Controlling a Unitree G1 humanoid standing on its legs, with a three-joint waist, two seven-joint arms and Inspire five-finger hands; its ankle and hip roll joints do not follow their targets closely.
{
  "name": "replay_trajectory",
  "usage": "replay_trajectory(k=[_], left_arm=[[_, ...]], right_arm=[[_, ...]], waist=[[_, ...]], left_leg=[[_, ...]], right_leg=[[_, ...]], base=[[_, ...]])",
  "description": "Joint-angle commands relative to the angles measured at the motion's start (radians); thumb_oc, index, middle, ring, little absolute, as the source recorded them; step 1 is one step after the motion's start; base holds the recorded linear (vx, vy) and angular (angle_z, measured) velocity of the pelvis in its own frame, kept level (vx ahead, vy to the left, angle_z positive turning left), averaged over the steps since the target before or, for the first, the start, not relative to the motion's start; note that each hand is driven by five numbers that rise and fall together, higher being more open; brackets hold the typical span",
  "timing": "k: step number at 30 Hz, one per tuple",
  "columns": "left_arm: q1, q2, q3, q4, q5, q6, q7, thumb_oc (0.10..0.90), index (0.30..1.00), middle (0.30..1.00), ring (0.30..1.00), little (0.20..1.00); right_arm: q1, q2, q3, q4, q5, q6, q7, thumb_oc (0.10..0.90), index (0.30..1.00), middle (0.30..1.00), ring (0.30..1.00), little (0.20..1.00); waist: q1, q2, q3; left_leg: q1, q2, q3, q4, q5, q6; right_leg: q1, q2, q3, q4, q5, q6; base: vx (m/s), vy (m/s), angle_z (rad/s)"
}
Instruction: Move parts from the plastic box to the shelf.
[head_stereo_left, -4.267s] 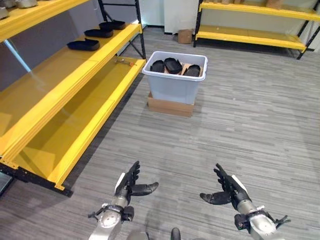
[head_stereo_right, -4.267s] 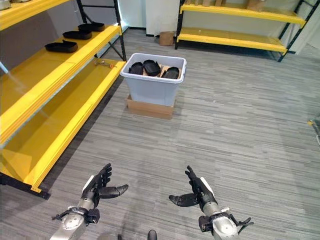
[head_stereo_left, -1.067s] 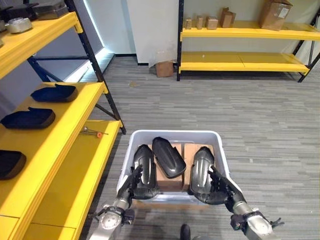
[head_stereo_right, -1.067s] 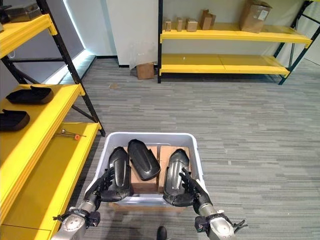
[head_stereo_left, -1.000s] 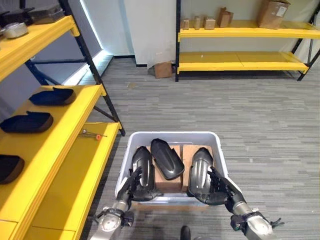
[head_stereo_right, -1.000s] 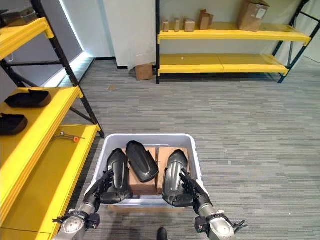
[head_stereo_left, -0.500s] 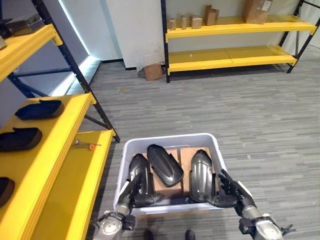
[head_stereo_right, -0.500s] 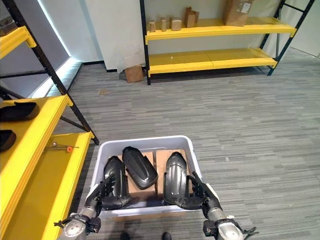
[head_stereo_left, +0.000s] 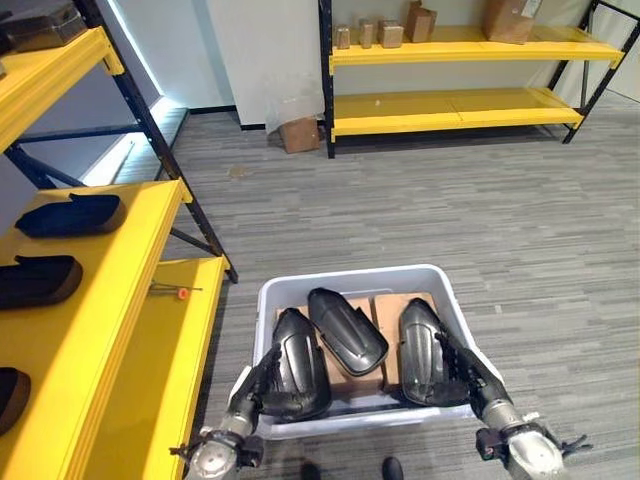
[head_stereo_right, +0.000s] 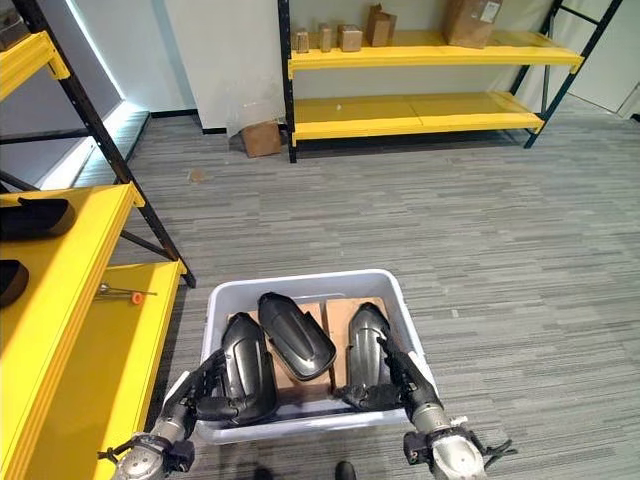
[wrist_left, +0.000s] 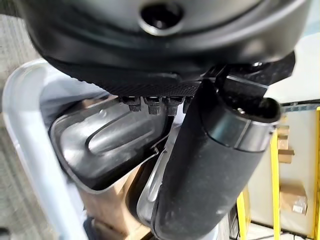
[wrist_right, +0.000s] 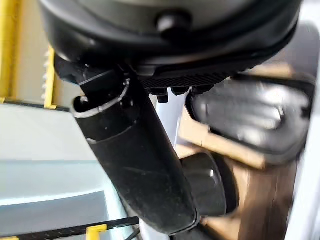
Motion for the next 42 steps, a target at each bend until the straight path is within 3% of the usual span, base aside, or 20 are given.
replay_trajectory(k=[1,9,12,23,31,42], left_arm=[[-0.085,0.047,0.021,-0.082,0.005,-0.083,-0.018,0.900,1.000,1.000,1.000,1.000],[-0.167,0.063,0.008,-0.080,0.001,-0.105,0.013,0.900,1.000,1.000,1.000,1.000],[-0.193,0.066,0.008,-0.085,-0.011,-0.116,0.031,0.900,1.000,1.000,1.000,1.000],[-0.221,0.066,0.003,-0.090,-0.026,-0.130,0.055,0.900,1.000,1.000,1.000,1.000],[-0.239,0.075,-0.002,-0.108,-0.047,-0.139,0.077,0.900,1.000,1.000,1.000,1.000],[-0.261,0.080,-0.009,-0.113,-0.042,-0.143,0.099,0.900,1.000,1.000,1.000,1.000]], right_arm=[[-0.136,-0.052,-0.050,-0.085,-0.141,-0.130,-0.057,0.900,1.000,1.000,1.000,1.000],[-0.392,-0.129,0.109,-0.052,-0.312,-0.119,-0.084,0.900,1.000,1.000,1.000,1.000],[-0.493,-0.165,0.171,-0.032,-0.444,-0.104,-0.106,0.900,1.000,1.000,1.000,1.000],[-0.613,-0.177,0.275,0.026,-0.537,-0.089,-0.111,0.900,1.000,1.000,1.000,1.000],[-0.736,-0.195,0.350,0.100,-0.677,-0.063,-0.157,0.900,1.000,1.000,1.000,1.000],[-0.825,-0.204,0.425,0.132,-0.847,-0.039,-0.186,0.900,1.000,1.000,1.000,1.000]], waist=[[0.019,-0.018,-0.011],[0.051,-0.012,0.108],[0.067,-0.003,0.153],[0.087,0.016,0.206],[0.105,0.034,0.240],[0.113,0.027,0.261]], left_leg=[[0.017,0.069,-0.034,0.001,-0.036,-0.039],[-0.072,0.083,-0.067,0.001,0.016,-0.053],[-0.105,0.084,-0.073,0.001,0.035,-0.058],[-0.161,0.083,-0.082,0.001,0.059,-0.071],[-0.193,0.080,-0.083,0.001,0.068,-0.077],[-0.230,0.088,-0.087,0.001,0.074,-0.084]], right_leg=[[-0.057,-0.071,-0.041,0.066,-0.014,0.066],[-0.133,-0.066,-0.074,0.096,-0.003,0.055],[-0.173,-0.066,-0.079,0.114,0.000,0.053],[-0.229,-0.068,-0.087,0.123,0.011,0.050],[-0.265,-0.071,-0.092,0.133,0.016,0.049],[-0.293,-0.065,-0.098,0.118,0.029,0.049]], base=[[-0.11,-0.027,0.02],[-0.15,-0.045,0.16],[-0.12,-0.016,0.08],[-0.04,-0.008,0.03],[-0.01,-0.003,0.01],[0.00,-0.003,0.00]])
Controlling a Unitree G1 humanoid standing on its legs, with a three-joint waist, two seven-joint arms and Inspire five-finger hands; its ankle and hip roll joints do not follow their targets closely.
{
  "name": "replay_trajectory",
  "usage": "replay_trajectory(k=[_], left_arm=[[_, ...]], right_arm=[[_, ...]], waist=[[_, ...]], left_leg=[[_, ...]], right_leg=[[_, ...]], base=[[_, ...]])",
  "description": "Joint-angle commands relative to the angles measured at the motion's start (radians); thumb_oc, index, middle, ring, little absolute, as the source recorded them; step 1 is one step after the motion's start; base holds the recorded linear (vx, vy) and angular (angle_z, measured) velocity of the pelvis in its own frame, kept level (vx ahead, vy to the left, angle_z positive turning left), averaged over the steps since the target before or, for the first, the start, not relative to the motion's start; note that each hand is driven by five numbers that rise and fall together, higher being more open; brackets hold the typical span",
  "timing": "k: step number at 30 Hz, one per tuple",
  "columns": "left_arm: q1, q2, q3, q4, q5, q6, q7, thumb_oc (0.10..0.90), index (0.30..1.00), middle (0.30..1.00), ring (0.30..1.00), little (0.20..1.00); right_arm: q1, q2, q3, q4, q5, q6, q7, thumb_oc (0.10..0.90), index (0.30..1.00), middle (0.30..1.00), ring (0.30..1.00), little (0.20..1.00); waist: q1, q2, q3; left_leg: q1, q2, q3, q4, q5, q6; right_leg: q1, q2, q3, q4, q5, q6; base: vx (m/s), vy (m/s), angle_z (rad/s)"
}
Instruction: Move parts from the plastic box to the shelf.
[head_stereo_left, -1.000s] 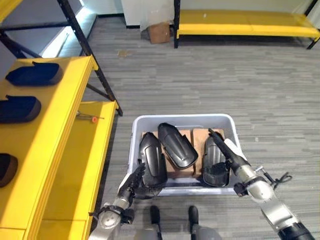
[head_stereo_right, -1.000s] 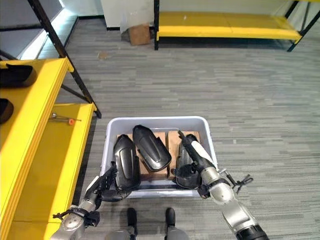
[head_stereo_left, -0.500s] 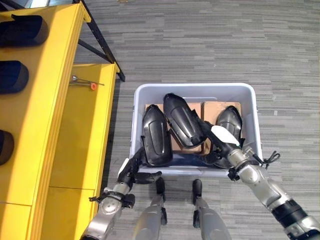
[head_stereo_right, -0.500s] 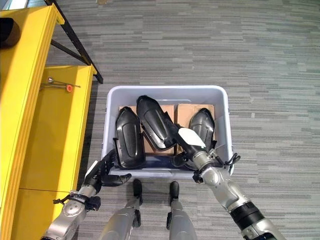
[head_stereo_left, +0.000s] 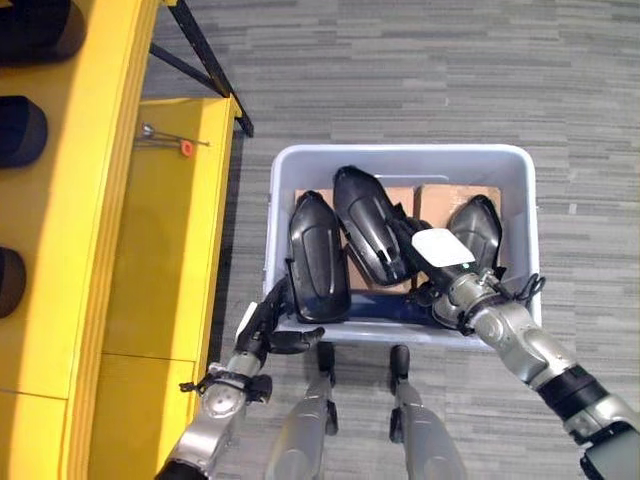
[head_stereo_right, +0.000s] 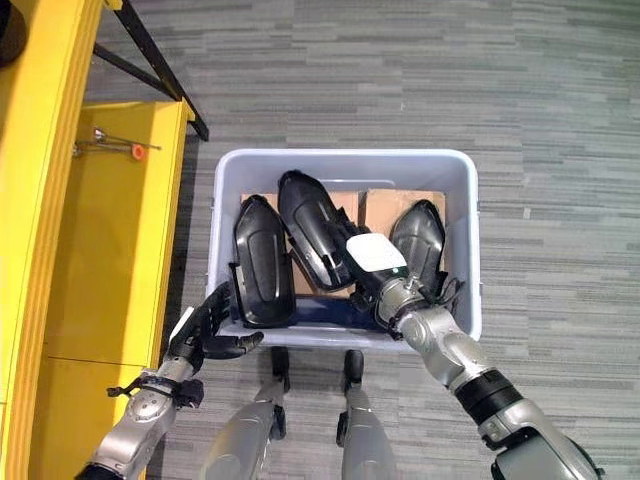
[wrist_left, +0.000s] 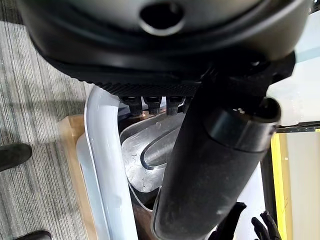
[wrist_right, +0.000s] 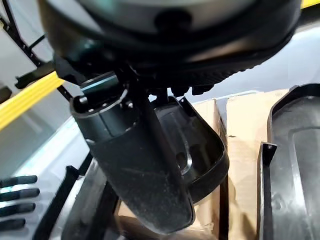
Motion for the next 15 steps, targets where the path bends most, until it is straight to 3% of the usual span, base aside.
replay_trajectory(k=[1,15], left_arm=[[-0.004,0.046,0.005,-0.081,-0.027,-0.083,0.033,0.900,1.000,1.000,1.000,1.000],[-0.029,0.055,0.010,-0.082,-0.026,-0.097,0.076,0.900,1.000,1.000,1.000,1.000]], right_arm=[[-0.099,-0.015,0.056,-0.045,-0.047,-0.021,-0.075,0.900,1.000,1.000,1.000,1.000],[-0.209,-0.003,0.138,0.089,-0.086,0.019,-0.102,0.900,1.000,1.000,1.000,1.000]], waist=[[0.029,-0.041,-0.072],[0.051,-0.033,-0.045]], left_leg=[[0.035,0.070,-0.010,-0.003,-0.036,-0.071],[-0.029,0.074,-0.033,-0.003,-0.020,-0.086]], right_leg=[[-0.062,-0.086,-0.021,0.116,-0.052,0.069],[-0.105,-0.079,-0.044,0.113,-0.046,0.064]], base=[[0.00,-0.030,0.04],[0.00,-0.022,0.05]])
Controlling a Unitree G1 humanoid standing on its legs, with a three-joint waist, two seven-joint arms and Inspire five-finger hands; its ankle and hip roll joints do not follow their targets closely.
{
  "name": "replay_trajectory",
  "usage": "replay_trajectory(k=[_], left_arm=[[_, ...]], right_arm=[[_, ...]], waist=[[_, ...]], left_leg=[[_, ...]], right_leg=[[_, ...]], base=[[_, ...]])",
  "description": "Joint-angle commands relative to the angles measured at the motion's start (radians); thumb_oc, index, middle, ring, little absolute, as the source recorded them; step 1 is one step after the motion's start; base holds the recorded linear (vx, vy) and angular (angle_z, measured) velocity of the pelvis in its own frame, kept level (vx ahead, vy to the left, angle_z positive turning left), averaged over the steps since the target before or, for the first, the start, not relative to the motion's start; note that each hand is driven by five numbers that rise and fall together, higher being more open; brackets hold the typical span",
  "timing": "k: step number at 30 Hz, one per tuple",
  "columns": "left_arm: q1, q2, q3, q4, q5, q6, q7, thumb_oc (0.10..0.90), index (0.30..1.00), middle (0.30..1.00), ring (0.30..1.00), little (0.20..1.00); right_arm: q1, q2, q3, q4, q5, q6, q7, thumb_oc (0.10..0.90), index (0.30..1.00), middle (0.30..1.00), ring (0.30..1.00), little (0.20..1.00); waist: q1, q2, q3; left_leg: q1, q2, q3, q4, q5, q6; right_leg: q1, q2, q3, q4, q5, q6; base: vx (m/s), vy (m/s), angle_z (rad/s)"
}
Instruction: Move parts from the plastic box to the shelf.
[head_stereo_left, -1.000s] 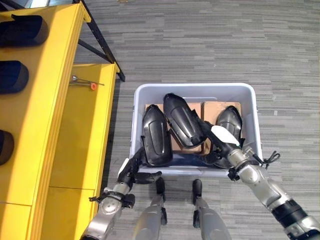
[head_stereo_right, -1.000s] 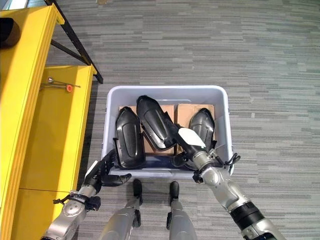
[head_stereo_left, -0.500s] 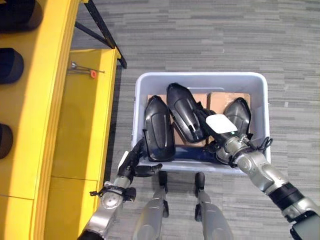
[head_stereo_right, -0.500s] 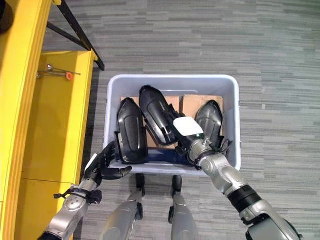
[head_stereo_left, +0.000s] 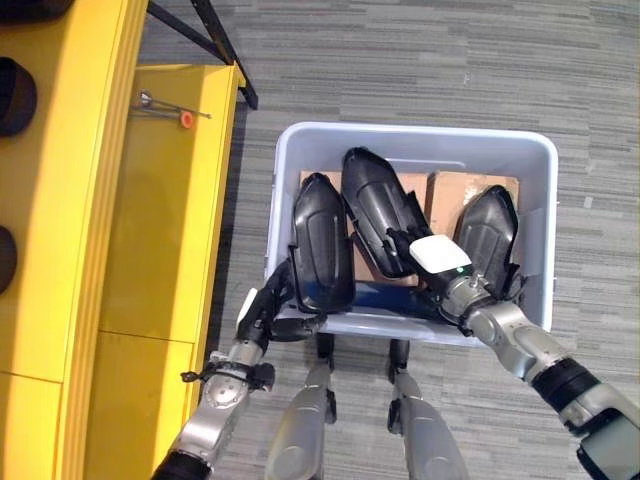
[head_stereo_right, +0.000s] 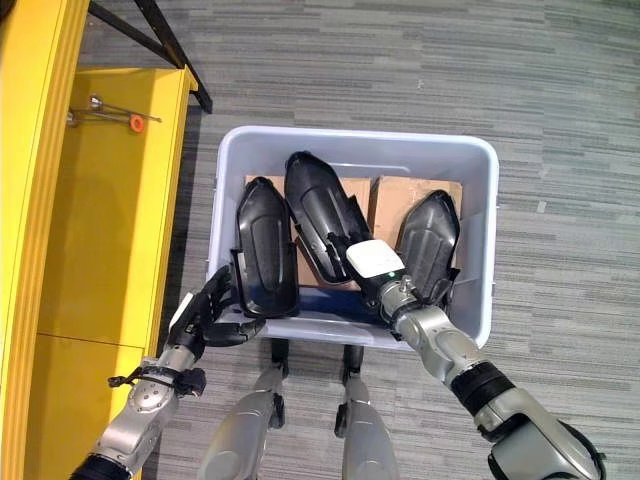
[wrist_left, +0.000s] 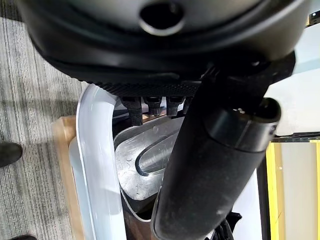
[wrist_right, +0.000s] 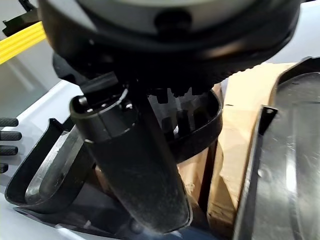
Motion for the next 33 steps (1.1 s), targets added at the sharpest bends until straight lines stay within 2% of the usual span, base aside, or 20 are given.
replay_trajectory(k=[1,9,19,26,28,29,30,33], left_arm=[[-0.002,0.057,0.014,-0.052,-0.030,-0.071,0.051,0.900,1.000,1.000,1.000,1.000],[-0.005,0.064,0.021,-0.060,-0.049,-0.077,0.061,0.900,1.000,1.000,1.000,1.000],[-0.011,0.069,0.030,-0.081,-0.071,-0.079,0.077,0.900,1.000,1.000,1.000,1.000],[-0.027,0.052,0.019,-0.082,-0.071,-0.076,0.090,0.900,1.000,1.000,1.000,1.000],[-0.036,0.044,0.002,-0.086,-0.075,-0.082,0.091,0.900,1.000,1.000,1.000,1.000],[-0.040,0.041,-0.002,-0.087,-0.076,-0.081,0.091,0.900,1.000,1.000,1.000,1.000],[-0.043,0.035,-0.011,-0.085,-0.075,-0.081,0.091,0.900,1.000,1.000,1.000,1.000],[-0.050,0.029,-0.023,-0.081,-0.070,-0.078,0.098,0.900,1.000,1.000,1.000,1.000]], right_arm=[[-0.132,-0.005,0.036,-0.027,-0.036,-0.012,-0.083,0.900,1.000,1.000,1.000,1.000],[-0.215,-0.003,0.065,0.054,-0.042,0.017,-0.111,0.900,1.000,1.000,1.000,1.000],[-0.326,-0.019,0.079,0.147,-0.060,0.059,-0.149,0.900,1.000,1.000,1.000,1.000],[-0.309,0.056,0.114,0.288,-0.054,0.081,-0.148,0.900,1.000,1.000,1.000,1.000],[-0.294,0.113,0.162,0.402,-0.066,0.084,-0.121,0.900,1.000,1.000,1.000,1.000],[-0.292,0.131,0.173,0.438,-0.066,0.083,-0.113,0.588,0.564,0.564,0.564,0.564],[-0.282,0.160,0.187,0.476,-0.063,0.083,-0.106,0.400,0.300,0.300,0.300,0.300],[-0.240,0.200,0.186,0.466,-0.043,0.082,-0.104,0.400,0.300,0.300,0.300,0.300]], waist=[[0.028,-0.030,-0.046],[0.041,-0.022,-0.032],[0.060,-0.006,0.001],[0.072,0.002,0.015],[0.082,0.019,0.023],[0.084,0.022,0.025],[0.088,0.026,0.028],[0.083,0.026,0.031]], left_leg=[[0.036,0.066,-0.003,-0.003,-0.036,-0.078],[-0.010,0.064,-0.008,-0.003,-0.029,-0.082],[-0.076,0.064,-0.012,-0.003,-0.018,-0.076],[-0.100,0.061,-0.019,-0.003,-0.017,-0.071],[-0.098,0.056,-0.025,-0.003,-0.024,-0.071],[-0.101,0.055,-0.026,-0.003,-0.021,-0.071],[-0.094,0.053,-0.026,-0.003,-0.027,-0.069],[-0.086,0.051,-0.025,-0.003,-0.029,-0.065]], right_leg=[[-0.054,-0.087,-0.010,0.112,-0.048,0.070],[-0.101,-0.084,-0.014,0.122,-0.047,0.067],[-0.203,-0.087,-0.015,0.200,-0.067,0.061],[-0.238,-0.093,-0.024,0.225,-0.076,0.061],[-0.240,-0.101,-0.029,0.237,-0.087,0.064],[-0.243,-0.101,-0.030,0.237,-0.082,0.064],[-0.240,-0.104,-0.033,0.243,-0.089,0.066],[-0.235,-0.105,-0.033,0.241,-0.085,0.065]], base=[[0.00,0.000,0.00],[0.00,0.000,0.00],[0.00,0.000,-0.01],[0.00,0.001,0.00],[0.04,0.025,0.02],[0.05,0.032,0.04],[0.04,0.031,0.06],[0.02,0.032,0.09]])
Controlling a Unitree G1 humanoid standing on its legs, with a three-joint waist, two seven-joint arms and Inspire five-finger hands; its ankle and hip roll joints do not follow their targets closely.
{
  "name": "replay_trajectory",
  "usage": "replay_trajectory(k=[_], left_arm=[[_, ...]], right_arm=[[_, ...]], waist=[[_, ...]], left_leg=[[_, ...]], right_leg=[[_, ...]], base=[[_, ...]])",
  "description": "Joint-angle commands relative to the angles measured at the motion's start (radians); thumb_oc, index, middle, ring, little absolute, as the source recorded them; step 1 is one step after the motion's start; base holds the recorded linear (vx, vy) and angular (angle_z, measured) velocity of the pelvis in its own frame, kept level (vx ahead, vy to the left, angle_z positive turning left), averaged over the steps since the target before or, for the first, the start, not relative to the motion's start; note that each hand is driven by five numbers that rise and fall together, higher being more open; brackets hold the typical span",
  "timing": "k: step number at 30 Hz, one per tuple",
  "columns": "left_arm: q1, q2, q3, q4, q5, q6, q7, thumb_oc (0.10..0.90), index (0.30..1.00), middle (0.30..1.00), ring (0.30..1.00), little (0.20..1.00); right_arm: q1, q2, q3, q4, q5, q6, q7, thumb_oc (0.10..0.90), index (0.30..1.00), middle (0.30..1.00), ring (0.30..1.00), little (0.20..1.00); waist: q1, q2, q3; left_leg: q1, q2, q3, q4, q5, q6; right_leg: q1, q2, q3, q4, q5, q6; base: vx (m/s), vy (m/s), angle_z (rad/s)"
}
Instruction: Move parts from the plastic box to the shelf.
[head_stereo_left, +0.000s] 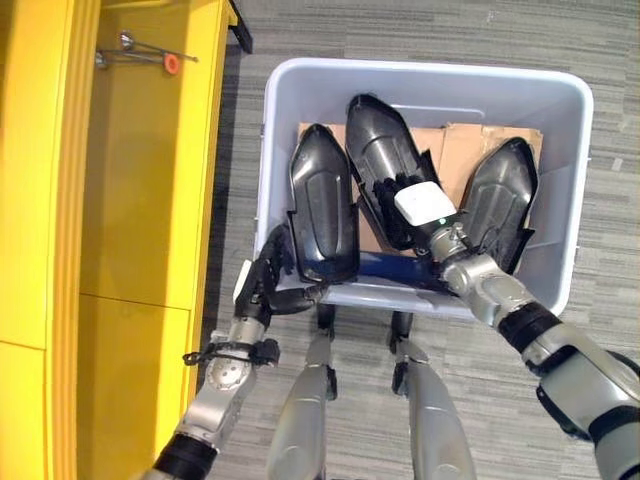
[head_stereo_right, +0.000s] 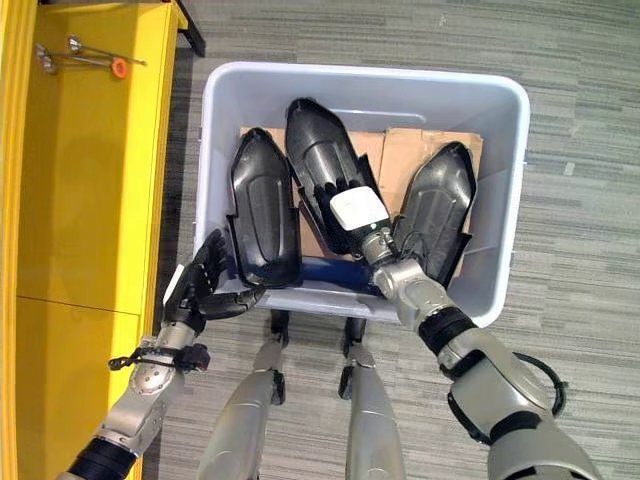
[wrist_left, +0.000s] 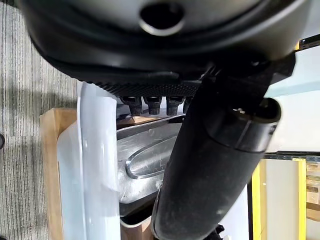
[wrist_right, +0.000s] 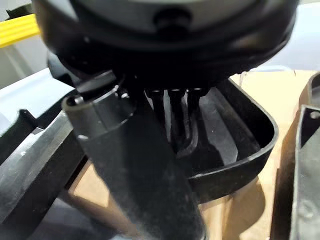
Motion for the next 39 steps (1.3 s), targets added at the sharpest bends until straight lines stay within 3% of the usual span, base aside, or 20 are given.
replay_trajectory(k=[1,5,11,18,26,31,39], left_arm=[[0.007,0.033,-0.020,-0.025,-0.001,-0.024,0.033,0.900,1.000,1.000,1.000,1.000],[0.014,0.021,-0.042,-0.024,0.009,-0.012,0.042,0.900,1.000,1.000,1.000,1.000],[0.020,0.027,-0.040,-0.020,0.022,-0.010,0.072,0.900,1.000,1.000,1.000,1.000],[0.032,0.036,-0.034,-0.029,0.041,-0.009,0.077,0.900,1.000,1.000,1.000,1.000],[0.052,0.048,-0.013,-0.026,0.046,-0.005,0.061,0.900,1.000,1.000,1.000,1.000],[0.073,0.044,0.007,-0.023,0.054,0.006,0.044,0.900,1.000,1.000,1.000,1.000],[0.117,0.048,0.039,-0.023,0.071,0.019,-0.001,0.900,1.000,1.000,1.000,1.000]], right_arm=[[0.062,0.035,0.061,0.119,0.028,0.012,0.055,0.400,0.300,0.300,0.300,0.300],[0.162,0.080,-0.026,0.030,0.185,0.005,0.008,0.400,0.300,0.300,0.300,0.300],[0.246,0.092,-0.074,-0.060,0.229,-0.004,-0.024,0.400,0.300,0.300,0.300,0.300],[0.299,0.052,-0.139,-0.138,0.256,-0.007,-0.051,0.400,0.300,0.300,0.300,0.300],[0.362,-0.044,-0.285,-0.296,0.272,-0.013,-0.099,0.400,0.300,0.300,0.300,0.300],[0.440,-0.079,-0.393,-0.431,0.283,-0.040,-0.124,0.400,0.300,0.300,0.300,0.300],[0.535,-0.119,-0.482,-0.588,0.262,-0.085,-0.102,0.400,0.300,0.300,0.300,0.300]], waist=[[0.060,-0.003,0.037],[0.042,-0.006,0.032],[0.024,-0.014,0.009],[0.013,-0.025,-0.017],[-0.003,-0.044,-0.071],[-0.021,-0.055,-0.127],[-0.044,-0.076,-0.202]], left_leg=[[0.085,0.025,-0.012,-0.003,-0.068,-0.043],[0.120,0.022,-0.008,-0.003,-0.083,-0.043],[0.166,0.017,-0.004,-0.003,-0.093,-0.040],[0.208,0.017,-0.009,-0.003,-0.103,-0.038],[0.273,0.014,-0.007,-0.003,-0.119,-0.034],[0.320,0.015,-0.001,-0.003,-0.132,-0.030],[0.375,0.024,0.011,-0.003,-0.150,-0.029]], right_leg=[[0.109,-0.103,-0.031,-0.129,0.056,0.115],[0.143,-0.105,-0.028,-0.130,0.048,0.116],[0.190,-0.104,-0.023,-0.142,0.051,0.118],[0.233,-0.111,-0.025,-0.142,0.044,0.121],[0.299,-0.121,-0.027,-0.149,0.040,0.127],[0.354,-0.122,-0.026,-0.174,0.038,0.131],[0.416,-0.109,-0.022,-0.218,0.046,0.135]], base=[[0.02,0.029,0.05],[0.03,0.043,0.04],[0.02,0.033,0.06],[0.01,0.011,0.05],[0.00,0.001,0.01],[0.02,0.000,-0.01],[0.03,-0.011,-0.03]])
